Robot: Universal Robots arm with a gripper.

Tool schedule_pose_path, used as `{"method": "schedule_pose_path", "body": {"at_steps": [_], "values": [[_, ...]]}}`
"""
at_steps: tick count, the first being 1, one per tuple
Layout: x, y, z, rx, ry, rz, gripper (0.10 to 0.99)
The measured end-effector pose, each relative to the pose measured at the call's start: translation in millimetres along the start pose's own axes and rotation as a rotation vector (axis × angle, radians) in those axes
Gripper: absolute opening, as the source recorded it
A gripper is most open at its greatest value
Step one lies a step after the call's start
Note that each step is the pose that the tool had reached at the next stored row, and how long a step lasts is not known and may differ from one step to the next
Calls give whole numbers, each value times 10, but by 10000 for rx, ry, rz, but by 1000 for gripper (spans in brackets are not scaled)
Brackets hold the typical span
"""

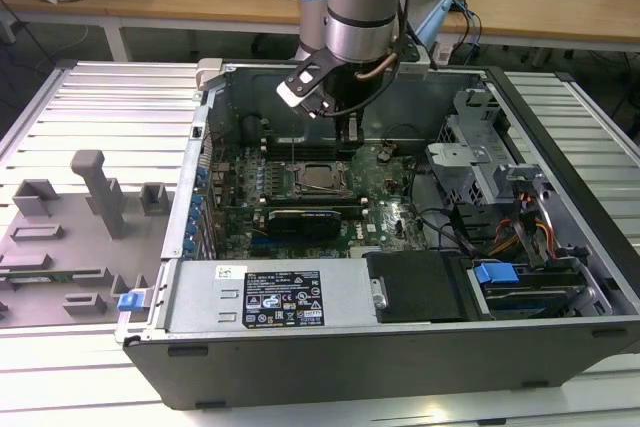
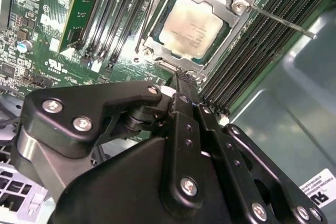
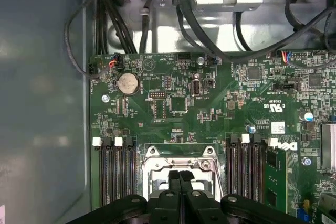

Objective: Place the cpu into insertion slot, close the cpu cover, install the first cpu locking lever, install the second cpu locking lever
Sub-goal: 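Close the cpu cover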

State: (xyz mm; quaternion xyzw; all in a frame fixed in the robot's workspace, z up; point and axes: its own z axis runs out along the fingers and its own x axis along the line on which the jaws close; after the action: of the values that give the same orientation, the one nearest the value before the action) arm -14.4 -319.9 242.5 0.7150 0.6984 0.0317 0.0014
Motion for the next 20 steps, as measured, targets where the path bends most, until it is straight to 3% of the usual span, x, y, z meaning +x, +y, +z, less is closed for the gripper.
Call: {"method": "schedule_pose_path", "body": {"at_steps": [2, 3, 12, 16, 20], "values": [[-1, -54, 4, -188, 7, -8, 106], [-2, -70, 8, -206, 6, -8, 106], [-11, -255, 46, -218, 2, 34, 106], [-16, -258, 64, -213, -44, 139, 106], [-15, -258, 66, -209, -37, -28, 106]]}}
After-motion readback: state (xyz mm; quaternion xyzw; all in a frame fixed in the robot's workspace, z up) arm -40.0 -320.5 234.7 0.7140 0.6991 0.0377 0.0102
